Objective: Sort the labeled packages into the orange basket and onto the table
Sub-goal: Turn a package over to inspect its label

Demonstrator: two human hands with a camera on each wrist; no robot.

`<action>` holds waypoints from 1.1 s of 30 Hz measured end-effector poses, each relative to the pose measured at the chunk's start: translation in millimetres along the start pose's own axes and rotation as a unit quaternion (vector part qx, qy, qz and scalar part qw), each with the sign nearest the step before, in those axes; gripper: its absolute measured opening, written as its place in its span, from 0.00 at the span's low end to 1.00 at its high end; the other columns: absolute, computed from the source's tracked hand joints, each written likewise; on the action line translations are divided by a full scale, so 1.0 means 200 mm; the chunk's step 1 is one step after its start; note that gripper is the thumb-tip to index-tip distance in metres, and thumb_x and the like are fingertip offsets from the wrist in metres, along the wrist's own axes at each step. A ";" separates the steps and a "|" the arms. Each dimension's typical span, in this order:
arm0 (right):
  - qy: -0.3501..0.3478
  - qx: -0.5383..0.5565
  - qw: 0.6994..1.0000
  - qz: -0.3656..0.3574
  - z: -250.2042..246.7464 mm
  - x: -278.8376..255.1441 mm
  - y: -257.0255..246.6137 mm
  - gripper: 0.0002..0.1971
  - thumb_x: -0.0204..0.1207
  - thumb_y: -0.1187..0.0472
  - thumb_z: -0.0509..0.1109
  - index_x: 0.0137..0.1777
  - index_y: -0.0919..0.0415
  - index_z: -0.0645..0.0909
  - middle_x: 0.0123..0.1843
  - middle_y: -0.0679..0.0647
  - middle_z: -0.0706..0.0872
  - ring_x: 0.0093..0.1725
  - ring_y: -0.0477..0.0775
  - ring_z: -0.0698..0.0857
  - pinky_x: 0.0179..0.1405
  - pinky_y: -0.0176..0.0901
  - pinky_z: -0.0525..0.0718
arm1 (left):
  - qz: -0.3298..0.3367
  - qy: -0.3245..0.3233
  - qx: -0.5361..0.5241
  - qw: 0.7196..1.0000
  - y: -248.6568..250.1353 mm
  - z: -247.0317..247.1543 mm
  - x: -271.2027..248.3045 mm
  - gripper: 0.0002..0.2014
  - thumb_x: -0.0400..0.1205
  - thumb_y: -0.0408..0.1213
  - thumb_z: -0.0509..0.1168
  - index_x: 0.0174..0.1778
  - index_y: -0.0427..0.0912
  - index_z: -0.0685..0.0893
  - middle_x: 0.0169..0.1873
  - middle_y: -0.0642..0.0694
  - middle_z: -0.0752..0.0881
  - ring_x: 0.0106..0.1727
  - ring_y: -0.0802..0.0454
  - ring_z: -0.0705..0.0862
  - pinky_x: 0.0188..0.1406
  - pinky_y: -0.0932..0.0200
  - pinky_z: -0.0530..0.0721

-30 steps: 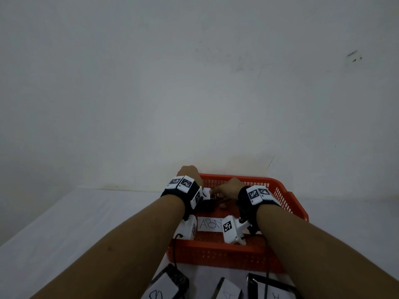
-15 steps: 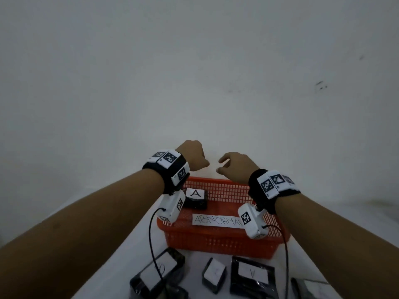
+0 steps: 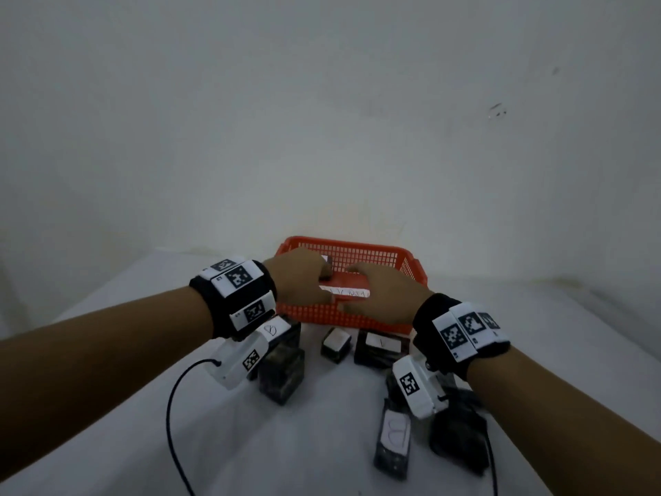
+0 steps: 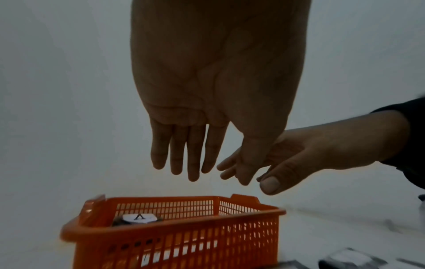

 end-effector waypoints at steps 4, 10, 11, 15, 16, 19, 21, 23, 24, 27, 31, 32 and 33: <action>-0.006 0.011 1.000 -0.008 0.19 -0.06 -0.02 0.27 0.70 0.40 0.79 0.69 0.43 0.83 0.58 0.44 0.91 0.55 0.47 0.89 0.61 0.54 0.89 | 0.000 -0.051 0.005 0.999 -0.02 0.18 -0.12 0.18 0.85 0.52 0.70 0.63 0.43 0.90 0.51 0.46 0.92 0.50 0.48 0.90 0.58 0.51 0.89; -0.038 0.024 0.999 -0.016 0.47 -0.09 -0.09 0.46 0.63 0.32 0.79 0.82 0.43 0.72 0.77 0.48 0.82 0.73 0.54 0.82 0.71 0.58 0.83 | 0.019 -0.087 -0.041 0.995 -0.04 0.30 -0.32 0.24 0.82 0.49 0.74 0.75 0.51 0.83 0.62 0.50 0.90 0.59 0.50 0.88 0.63 0.53 0.86; -0.045 0.025 0.999 -0.010 0.50 -0.10 -0.10 0.46 0.65 0.34 0.81 0.83 0.46 0.71 0.79 0.49 0.80 0.75 0.55 0.80 0.73 0.58 0.82 | 0.021 -0.087 -0.045 0.995 -0.04 0.31 -0.35 0.25 0.81 0.49 0.75 0.74 0.50 0.83 0.63 0.51 0.89 0.61 0.51 0.87 0.62 0.56 0.85; -0.066 0.022 0.998 -0.003 0.58 -0.11 -0.17 0.40 0.66 0.37 0.84 0.76 0.51 0.79 0.70 0.51 0.87 0.68 0.55 0.85 0.67 0.54 0.85 | 0.018 -0.133 -0.002 0.991 -0.10 0.39 -0.42 0.33 0.73 0.49 0.83 0.74 0.50 0.83 0.62 0.51 0.89 0.58 0.52 0.88 0.60 0.57 0.86; -0.070 0.027 0.997 -0.001 0.60 -0.10 -0.18 0.36 0.67 0.39 0.84 0.73 0.53 0.81 0.68 0.52 0.88 0.65 0.54 0.86 0.64 0.50 0.86 | 0.019 -0.135 0.009 0.991 -0.11 0.41 -0.43 0.33 0.72 0.48 0.84 0.74 0.51 0.84 0.61 0.51 0.90 0.57 0.51 0.88 0.58 0.58 0.86; -0.062 0.051 0.997 0.005 0.62 -0.10 -0.22 0.26 0.71 0.49 0.85 0.66 0.56 0.84 0.62 0.52 0.90 0.53 0.49 0.85 0.44 0.32 0.79 | 0.030 -0.091 0.028 0.995 -0.12 0.40 -0.44 0.25 0.73 0.44 0.84 0.66 0.51 0.87 0.55 0.51 0.91 0.52 0.52 0.88 0.51 0.62 0.81; -0.055 0.067 0.996 0.008 0.62 -0.09 -0.23 0.23 0.72 0.53 0.85 0.64 0.59 0.84 0.60 0.52 0.90 0.49 0.46 0.82 0.37 0.26 0.71 | 0.030 -0.062 0.024 0.997 -0.11 0.37 -0.45 0.21 0.74 0.41 0.83 0.62 0.50 0.88 0.52 0.49 0.91 0.49 0.52 0.86 0.50 0.61 0.82; -0.047 0.090 0.995 0.015 0.64 -0.09 -0.22 0.23 0.72 0.54 0.85 0.63 0.59 0.84 0.56 0.51 0.89 0.46 0.45 0.81 0.35 0.26 0.69 | 0.021 -0.062 0.015 0.998 -0.11 0.37 -0.44 0.20 0.74 0.41 0.82 0.61 0.48 0.90 0.52 0.47 0.92 0.50 0.49 0.88 0.52 0.57 0.86; -0.044 0.104 0.993 0.020 0.64 -0.08 -0.21 0.21 0.72 0.55 0.85 0.62 0.58 0.84 0.53 0.49 0.88 0.43 0.42 0.80 0.35 0.26 0.70 | 0.013 -0.066 0.006 0.998 -0.12 0.37 -0.44 0.20 0.73 0.42 0.82 0.61 0.48 0.90 0.53 0.47 0.92 0.51 0.48 0.88 0.54 0.55 0.87; -0.035 0.154 0.987 0.033 0.63 -0.08 -0.16 0.19 0.70 0.57 0.86 0.55 0.54 0.82 0.47 0.43 0.86 0.43 0.41 0.83 0.40 0.31 0.78 | 0.000 -0.065 -0.037 0.997 -0.13 0.34 -0.44 0.26 0.71 0.46 0.84 0.66 0.49 0.89 0.58 0.51 0.90 0.57 0.50 0.87 0.60 0.53 0.86; 0.027 0.244 0.968 0.050 0.52 -0.09 -0.05 0.31 0.65 0.53 0.87 0.68 0.55 0.80 0.61 0.48 0.88 0.58 0.49 0.88 0.62 0.51 0.88 | -0.027 -0.025 -0.172 0.984 -0.15 0.26 -0.43 0.24 0.74 0.45 0.83 0.66 0.49 0.89 0.57 0.56 0.89 0.57 0.55 0.87 0.60 0.59 0.84; 0.040 0.266 0.962 0.050 0.49 -0.10 -0.02 0.31 0.65 0.52 0.87 0.68 0.54 0.80 0.62 0.48 0.89 0.58 0.50 0.89 0.63 0.54 0.88 | -0.034 -0.015 -0.218 0.975 -0.15 0.25 -0.43 0.22 0.74 0.44 0.83 0.64 0.50 0.89 0.56 0.56 0.90 0.55 0.57 0.88 0.57 0.61 0.83; 0.049 0.293 0.954 0.049 0.47 -0.11 0.00 0.31 0.63 0.51 0.86 0.66 0.54 0.82 0.61 0.48 0.90 0.58 0.52 0.90 0.64 0.58 0.89 | -0.036 -0.007 -0.262 0.964 -0.14 0.24 -0.43 0.20 0.75 0.43 0.83 0.62 0.52 0.89 0.56 0.56 0.90 0.53 0.59 0.88 0.54 0.62 0.82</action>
Point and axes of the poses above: each hand's wrist, its own x-axis towards the middle knuckle, its own z-axis out of the palm, y = z × x, the point moved 10 cm from there along x, towards the middle knuckle
